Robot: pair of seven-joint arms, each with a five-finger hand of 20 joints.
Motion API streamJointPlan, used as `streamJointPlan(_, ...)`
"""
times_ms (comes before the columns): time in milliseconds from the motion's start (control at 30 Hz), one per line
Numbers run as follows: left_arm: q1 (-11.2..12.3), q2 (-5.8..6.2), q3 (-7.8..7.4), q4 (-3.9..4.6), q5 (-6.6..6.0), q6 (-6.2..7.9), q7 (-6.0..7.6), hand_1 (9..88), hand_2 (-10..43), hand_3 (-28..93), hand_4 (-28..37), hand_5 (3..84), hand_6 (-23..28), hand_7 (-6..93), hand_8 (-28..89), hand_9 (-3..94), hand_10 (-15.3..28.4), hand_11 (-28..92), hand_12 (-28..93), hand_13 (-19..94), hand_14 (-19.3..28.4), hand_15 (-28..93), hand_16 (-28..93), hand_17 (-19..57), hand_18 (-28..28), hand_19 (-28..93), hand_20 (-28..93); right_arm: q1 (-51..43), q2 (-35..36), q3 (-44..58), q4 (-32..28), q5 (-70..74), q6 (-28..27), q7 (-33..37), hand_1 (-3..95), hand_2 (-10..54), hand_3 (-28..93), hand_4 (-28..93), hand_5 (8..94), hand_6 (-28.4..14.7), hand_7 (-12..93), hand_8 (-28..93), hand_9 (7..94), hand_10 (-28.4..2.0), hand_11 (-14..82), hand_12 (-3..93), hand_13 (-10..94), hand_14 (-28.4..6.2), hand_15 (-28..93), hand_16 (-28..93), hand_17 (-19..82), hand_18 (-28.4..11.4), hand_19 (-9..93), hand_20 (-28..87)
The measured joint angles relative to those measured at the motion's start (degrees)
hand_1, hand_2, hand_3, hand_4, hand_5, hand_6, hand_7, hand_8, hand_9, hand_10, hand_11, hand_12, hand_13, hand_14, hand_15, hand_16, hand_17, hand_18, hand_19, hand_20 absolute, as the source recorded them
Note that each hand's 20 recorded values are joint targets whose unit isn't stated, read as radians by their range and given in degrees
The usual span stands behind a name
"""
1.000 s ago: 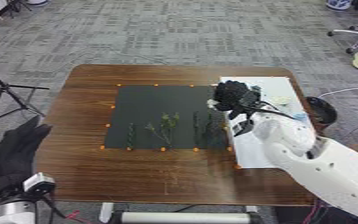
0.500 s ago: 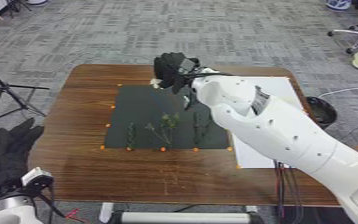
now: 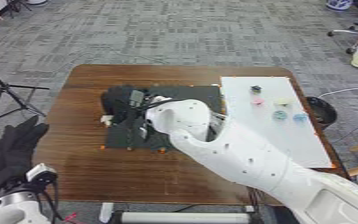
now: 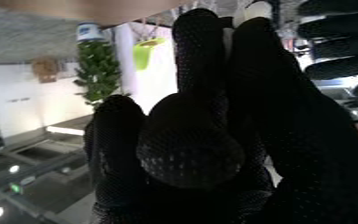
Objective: Arrange flowers
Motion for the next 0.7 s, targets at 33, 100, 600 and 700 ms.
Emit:
streamJointPlan(33,-0.09,-0.01,0.15,0.06,0.0,-0.05,-0.03,21.0,26.5,67,-28.3,56.4,1.4,15.9,-8,57.0,14.8,24,15,43,17.2,24,0,9.0,11.0,10,20,-0.6,-0.23,0.04,0.0,-0.21,-0.06,-0.12,59.2,-9.5,58,-14,77.4,-1.9,23,12,89.1,-9.4,11.3,33.7,93,-0.8,59,35,64,-13.9,93,59)
streamJointPlan(100,-0.23,-0.07,0.37,0.19,0.0,-0.31,-0.15,20.9,25.6,67,-28.3,56.2,1.5,15.9,-8,56.6,14.8,24,15,43,17.2,24,0,9.0,11.2,10,20,-1.72,-0.6,0.1,0.07,-0.67,-0.08,-0.17,59.3,-9.5,58,-14,77.9,-1.5,22,11,89.6,-9.4,10.2,31.7,93,-0.8,59,34,64,-14.1,93,59)
streamJointPlan(600,-1.29,-0.24,0.57,0.72,-0.04,-1.89,-0.12,20.9,23.3,68,-28.3,55.1,1.6,15.8,-8,55.4,14.8,24,14,42,17.4,24,0,8.8,11.3,11,20,-5.03,-3.45,-0.18,5.25,-11.2,3.68,0.86,59.6,-9.5,56,-14,78.6,-0.5,20,8,88.3,-10.5,7.1,25.4,94,-1.0,60,33,65,-14.2,93,59)
streamJointPlan(700,-1.78,-0.24,0.59,0.89,-0.05,-2.25,-0.1,20.7,23.2,68,-28.3,54.8,1.6,15.8,-8,55.2,14.8,24,14,42,17.4,24,0,8.8,11.3,11,19,-5.5,-4.39,0.43,6.58,-13.11,3.69,0.88,59.5,-9.4,56,-14,78.2,-0.2,19,8,87.6,-10.7,6.7,24.3,94,-0.9,60,33,65,-14.2,93,58)
